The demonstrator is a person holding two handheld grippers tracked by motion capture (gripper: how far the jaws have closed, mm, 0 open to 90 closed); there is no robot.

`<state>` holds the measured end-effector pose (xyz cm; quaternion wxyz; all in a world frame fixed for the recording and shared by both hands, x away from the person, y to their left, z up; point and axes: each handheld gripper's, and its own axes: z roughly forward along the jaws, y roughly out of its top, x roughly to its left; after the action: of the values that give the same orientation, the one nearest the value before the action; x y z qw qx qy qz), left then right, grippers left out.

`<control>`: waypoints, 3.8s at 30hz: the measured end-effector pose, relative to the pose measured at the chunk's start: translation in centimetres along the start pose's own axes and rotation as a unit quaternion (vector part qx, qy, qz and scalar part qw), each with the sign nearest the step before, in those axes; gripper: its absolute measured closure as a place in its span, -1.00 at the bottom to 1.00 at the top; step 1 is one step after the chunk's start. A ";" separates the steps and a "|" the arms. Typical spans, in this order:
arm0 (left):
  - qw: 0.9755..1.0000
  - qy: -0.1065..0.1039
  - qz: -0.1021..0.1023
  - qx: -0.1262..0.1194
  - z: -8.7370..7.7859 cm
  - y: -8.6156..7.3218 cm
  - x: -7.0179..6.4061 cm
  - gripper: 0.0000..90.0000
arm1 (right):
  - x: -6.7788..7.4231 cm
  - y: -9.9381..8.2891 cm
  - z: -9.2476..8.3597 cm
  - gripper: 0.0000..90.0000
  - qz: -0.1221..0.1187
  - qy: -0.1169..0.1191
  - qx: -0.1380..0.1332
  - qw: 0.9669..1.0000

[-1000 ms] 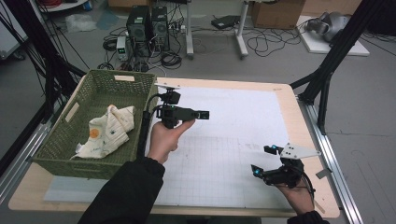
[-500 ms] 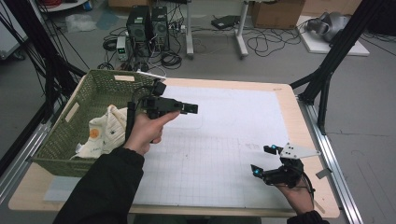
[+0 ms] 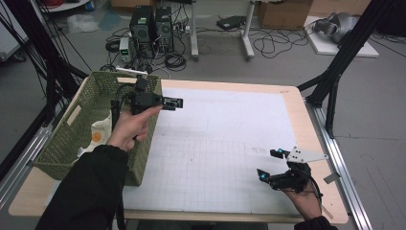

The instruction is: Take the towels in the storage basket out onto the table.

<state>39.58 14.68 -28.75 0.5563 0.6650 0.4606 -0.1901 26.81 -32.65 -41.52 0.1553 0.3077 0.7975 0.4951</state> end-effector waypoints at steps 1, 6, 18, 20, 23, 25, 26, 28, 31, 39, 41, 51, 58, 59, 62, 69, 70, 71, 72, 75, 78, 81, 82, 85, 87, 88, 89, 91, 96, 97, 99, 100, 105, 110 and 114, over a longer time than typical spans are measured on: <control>1.000 0.000 -0.002 -0.006 -0.5 0.1 0.3 -0.32 | 0.0 0.0 0.0 -0.82 0.000 0.000 0.000 1.000; 1.000 0.006 -0.007 -0.010 -2.1 0.2 1.2 -0.32 | 0.0 0.0 0.0 -0.82 0.001 0.002 0.001 1.000; 0.996 0.077 -0.003 -0.036 -5.4 0.2 3.3 -0.30 | 0.0 -0.1 0.1 -0.82 0.001 0.001 0.002 1.000; 0.995 0.093 -0.004 -0.035 -5.9 0.2 3.7 -0.30 | 0.0 -0.1 0.1 -0.82 0.000 0.001 0.002 1.000; 0.992 0.117 -0.005 -0.041 -6.7 0.0 4.2 -0.30 | 0.0 -0.1 0.1 -0.82 0.000 0.002 0.004 1.000; 0.990 0.132 0.001 -0.043 -7.1 -0.1 4.4 -0.29 | 0.0 -0.1 0.1 -0.82 0.001 0.003 0.005 1.000; 0.990 0.137 0.004 -0.039 -7.2 -0.1 4.5 -0.28 | 0.0 -0.1 0.1 -0.82 0.000 0.002 0.004 1.000; 0.988 0.151 0.005 -0.032 -7.5 -0.2 4.9 -0.28 | 0.0 -0.1 0.2 -0.82 -0.002 0.001 0.003 1.000; 0.985 0.169 0.006 -0.033 -8.0 -0.4 5.4 -0.26 | 0.0 -0.1 0.2 -0.82 -0.001 0.002 0.004 1.000; 0.969 0.241 0.030 -0.031 -9.6 -1.0 6.1 -0.17 | -0.1 -0.1 0.2 -0.82 -0.003 0.001 0.005 1.000; 0.962 0.270 0.035 -0.029 -10.0 -1.2 6.3 -0.13 | -0.1 -0.1 0.2 -0.82 -0.002 0.001 0.006 1.000; 0.932 0.359 0.048 -0.025 -11.1 -2.1 7.4 -0.06 | 0.0 -0.1 0.3 -0.82 -0.001 0.002 0.007 1.000; 0.911 0.408 0.056 0.011 -10.4 -2.5 8.2 0.05 | 0.0 -0.1 0.3 -0.82 -0.004 0.003 0.006 1.000; 0.909 0.413 0.056 0.017 -10.3 -2.5 8.4 0.05 | 0.0 -0.1 0.3 -0.82 -0.002 0.002 0.006 1.000; 0.903 0.425 0.065 0.029 -10.1 -2.5 8.5 0.06 | 0.1 -0.1 0.3 -0.82 -0.001 0.002 0.007 1.000; 0.893 0.440 0.075 0.058 -9.5 -2.7 9.1 0.50 | 0.1 -0.1 0.3 -0.82 -0.003 0.004 0.006 1.000; 0.892 0.442 0.077 0.063 -9.4 -2.7 9.2 0.57 | 0.1 -0.1 0.3 -0.82 -0.003 0.004 0.006 1.000; 0.890 0.444 0.077 0.066 -9.2 -2.7 9.3 0.62 | 0.1 -0.1 0.3 -0.82 -0.003 0.003 0.006 1.000; 0.890 0.444 0.077 0.072 -9.1 -2.8 9.4 0.62 | 0.1 -0.1 0.3 -0.82 -0.004 0.003 0.006 1.000; 0.883 0.454 0.075 0.087 -8.9 -2.9 9.7 0.62 | 0.1 -0.1 0.3 -0.82 -0.003 0.003 0.006 1.000; 0.878 0.464 0.069 0.101 -8.6 -2.9 10.1 0.49 | 0.1 -0.1 0.3 -0.82 -0.003 0.004 0.006 1.000; 0.869 0.479 0.065 0.105 -8.4 -3.0 10.4 0.19 | 0.1 -0.1 0.3 -0.82 -0.002 0.004 0.007 1.000; 0.865 0.486 0.061 0.107 -8.4 -3.0 10.5 0.12 | 0.1 -0.1 0.3 -0.82 -0.002 0.005 0.007 1.000; 0.856 0.501 0.047 0.121 -8.3 -3.0 11.1 -0.03 | 0.1 -0.1 0.3 -0.82 -0.003 0.006 0.008 1.000; 0.852 0.506 0.044 0.127 -8.2 -3.1 11.4 -0.10 | 0.1 -0.1 0.4 -0.82 -0.002 0.006 0.008 1.000; 0.852 0.506 0.042 0.130 -8.1 -3.1 11.6 -0.10 | 0.1 -0.1 0.4 -0.82 -0.002 0.006 0.008 1.000; 0.851 0.507 0.042 0.133 -8.0 -3.2 11.7 -0.10 | 0.1 -0.1 0.4 -0.82 -0.001 0.006 0.009 1.000; 0.848 0.509 0.041 0.141 -7.8 -3.3 11.9 -0.10 | 0.1 -0.2 0.4 -0.82 -0.003 0.008 0.009 1.000; 0.836 0.522 0.035 0.169 -7.1 -3.7 13.0 0.04 | 0.2 -0.1 0.6 -0.82 -0.003 0.010 0.011 1.000; 0.833 0.523 0.030 0.180 -6.8 -3.8 13.3 0.06 | 0.2 -0.1 0.6 -0.82 -0.004 0.010 0.010 1.000; 0.831 0.523 0.031 0.190 -6.6 -4.1 13.7 0.15 | 0.2 -0.1 0.6 -0.82 -0.003 0.011 0.011 1.000; 0.831 0.520 0.029 0.193 -6.5 -4.1 13.8 0.20 | 0.2 -0.1 0.5 -0.82 -0.003 0.011 0.011 1.000; 0.829 0.518 0.033 0.209 -6.2 -4.4 13.8 0.63 | 0.2 -0.1 0.6 -0.82 -0.003 0.012 0.011 1.000; 0.837 0.505 0.029 0.208 -6.4 -4.3 13.6 0.82 | 0.4 -0.1 0.5 -0.82 -0.003 0.014 0.010 1.000; 0.853 0.483 0.026 0.198 -7.1 -4.0 12.9 0.85 | 0.2 -0.1 0.4 -0.82 -0.005 0.011 0.007 1.000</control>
<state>40.97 26.20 -38.68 0.1251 0.7807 0.6066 0.0826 26.84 -32.26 -41.78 0.1468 0.2988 0.8041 0.4925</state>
